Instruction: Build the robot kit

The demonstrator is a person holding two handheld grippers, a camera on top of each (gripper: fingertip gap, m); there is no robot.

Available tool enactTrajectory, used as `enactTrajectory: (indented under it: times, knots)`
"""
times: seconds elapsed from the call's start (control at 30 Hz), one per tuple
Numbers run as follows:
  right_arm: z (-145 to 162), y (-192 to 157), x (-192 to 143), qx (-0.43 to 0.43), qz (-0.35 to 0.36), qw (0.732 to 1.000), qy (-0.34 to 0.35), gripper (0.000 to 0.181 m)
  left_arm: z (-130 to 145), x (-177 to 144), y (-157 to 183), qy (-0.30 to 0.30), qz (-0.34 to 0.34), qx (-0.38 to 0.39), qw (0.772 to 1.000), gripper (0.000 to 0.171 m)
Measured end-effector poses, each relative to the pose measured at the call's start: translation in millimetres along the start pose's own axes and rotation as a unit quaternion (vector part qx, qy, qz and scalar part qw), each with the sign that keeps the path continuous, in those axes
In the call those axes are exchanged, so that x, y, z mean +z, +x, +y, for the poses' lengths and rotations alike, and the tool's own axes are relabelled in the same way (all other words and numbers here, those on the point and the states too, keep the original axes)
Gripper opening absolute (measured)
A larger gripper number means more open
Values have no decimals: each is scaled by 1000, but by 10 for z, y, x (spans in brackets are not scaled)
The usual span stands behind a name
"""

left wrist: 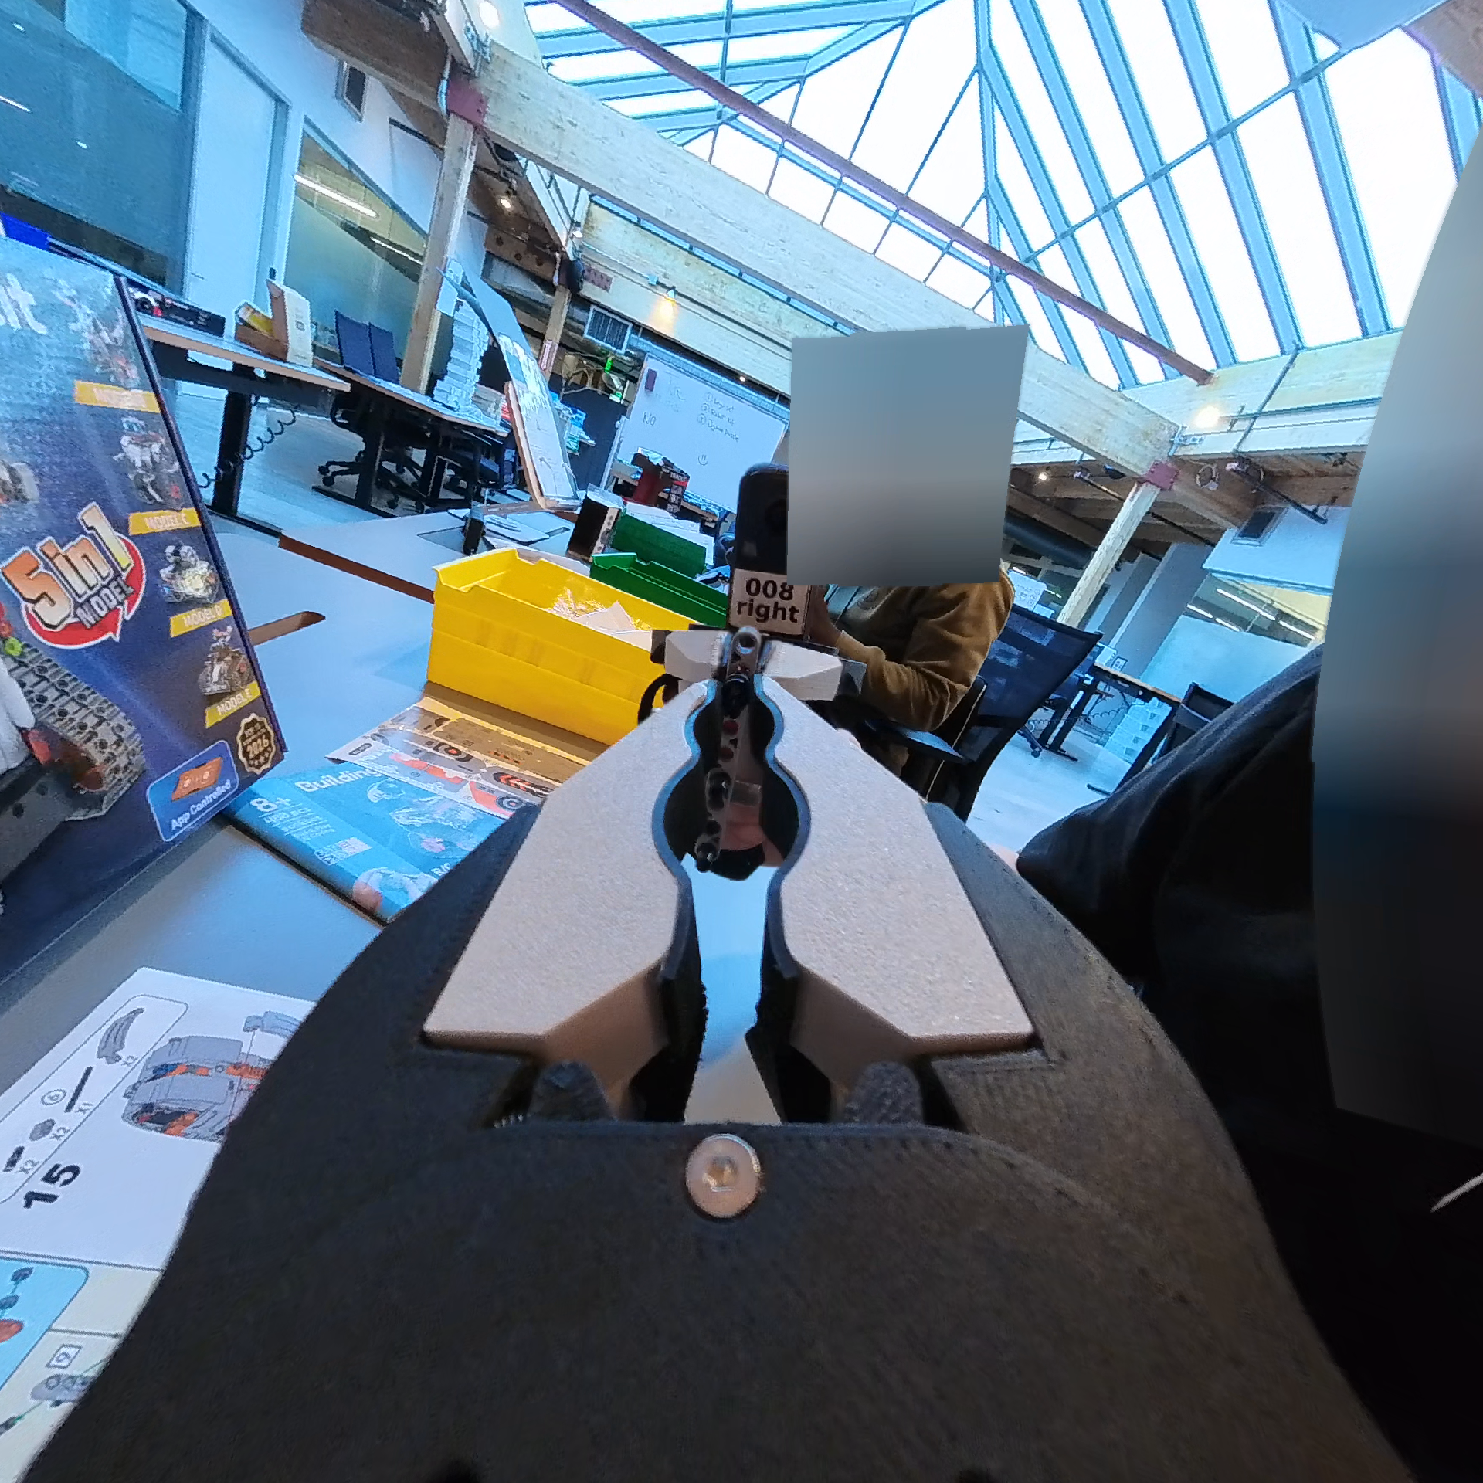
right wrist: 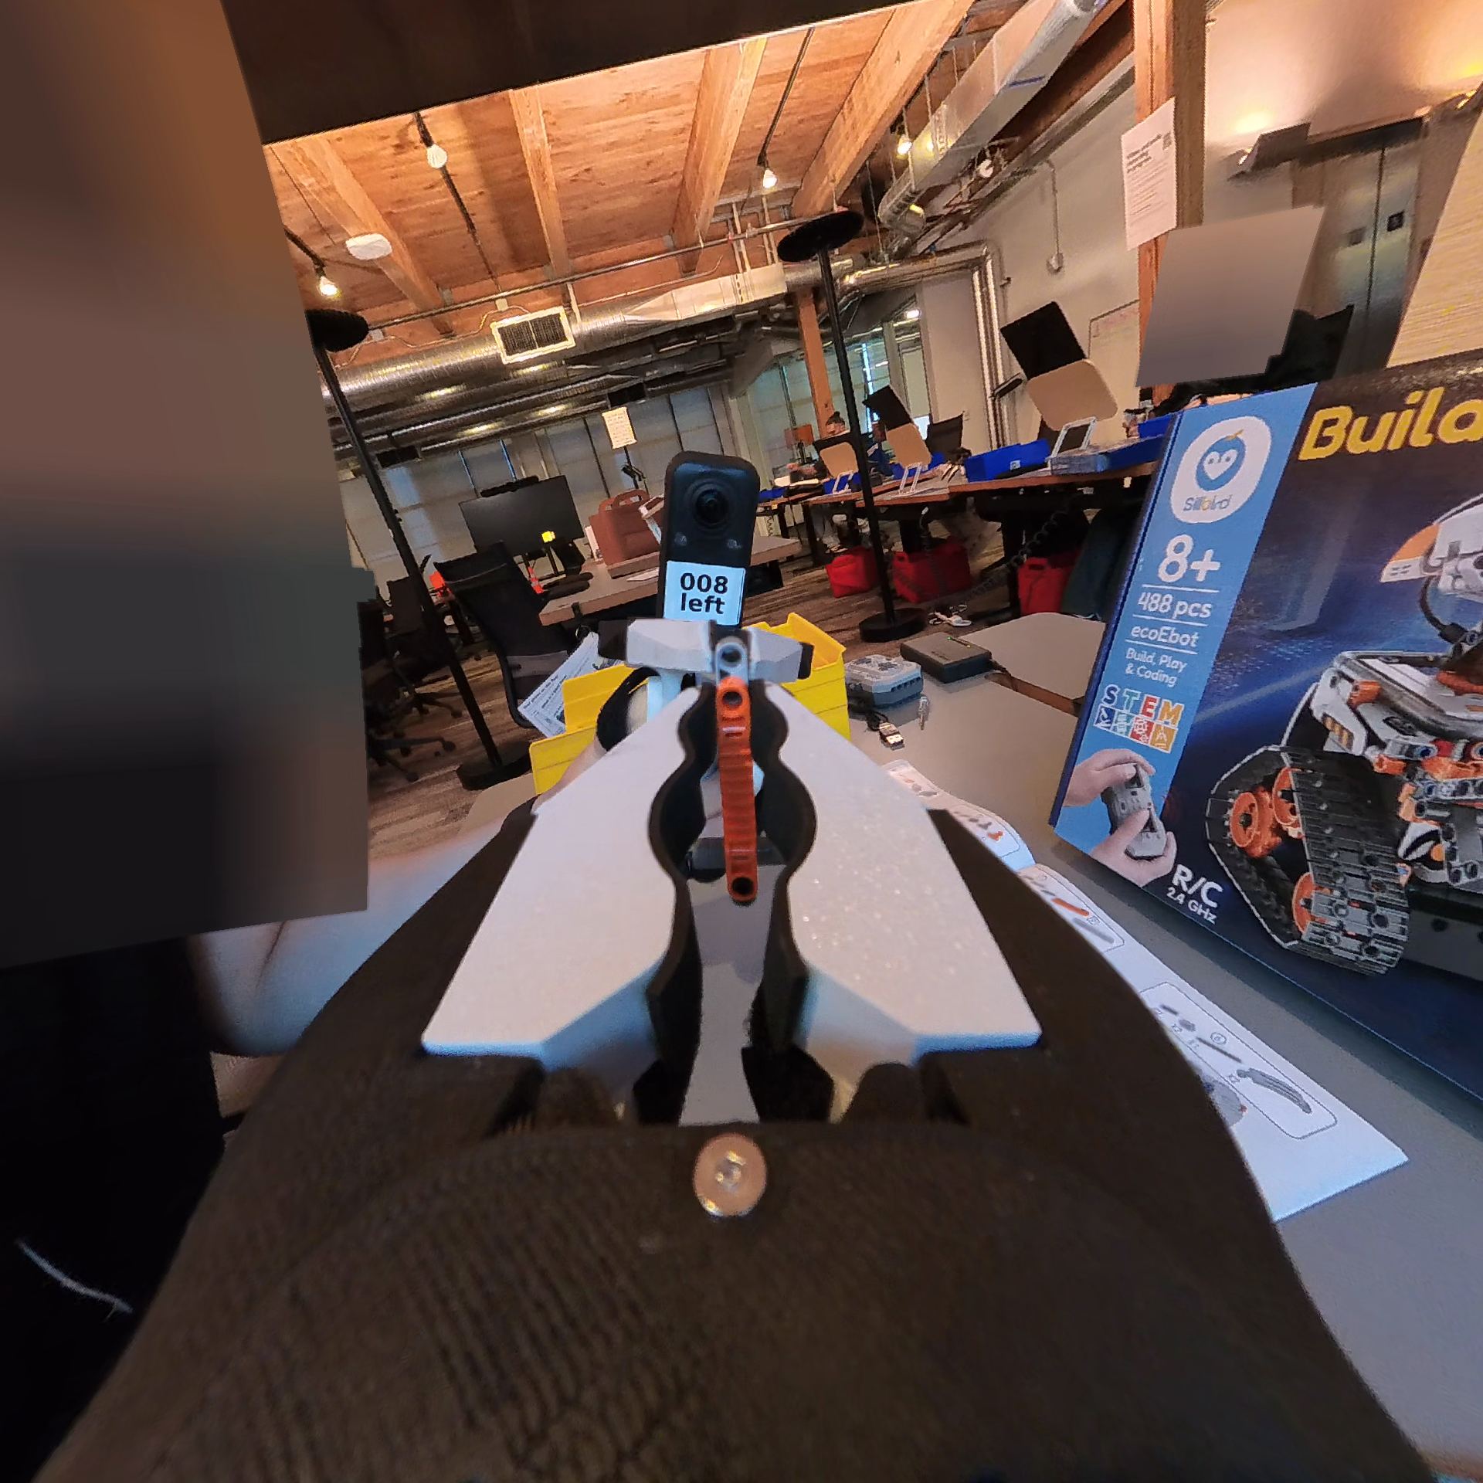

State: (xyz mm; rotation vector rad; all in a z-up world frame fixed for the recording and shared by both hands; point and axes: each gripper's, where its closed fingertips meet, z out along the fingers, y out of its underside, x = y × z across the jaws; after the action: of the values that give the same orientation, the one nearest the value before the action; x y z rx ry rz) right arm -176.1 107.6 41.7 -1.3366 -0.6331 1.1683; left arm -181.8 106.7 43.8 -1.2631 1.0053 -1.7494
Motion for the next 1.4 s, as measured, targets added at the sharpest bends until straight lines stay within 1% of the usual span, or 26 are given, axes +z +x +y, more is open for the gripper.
enactTrajectory:
  times: [0.17,0.3,0.67,0.9,1.1,1.23,1.4]
  knots:
    - [35,39,10,-11,17,1000,-11,5,0,-6,-31,1,-12,2,1000,1]
    - [25,58,8,-7,22,1000,-5,5,1,-3,-45,2,-17,6,1000,1]
    - [35,-27,22,-17,-8,1000,-4,5,23,-35,30,-4,36,-35,999,2]
    - [45,-160,-5,-22,-56,998,-18,5,71,-35,137,-23,80,-53,995,2]
    - [58,-156,-1,-5,-64,998,-18,5,86,-43,135,-27,82,-50,995,2]
    - [62,-152,-12,12,-72,997,-19,5,99,-35,135,-37,66,-26,997,2]
    - [112,-116,-9,-17,-50,998,-38,5,124,-43,103,-48,49,-16,998,2]
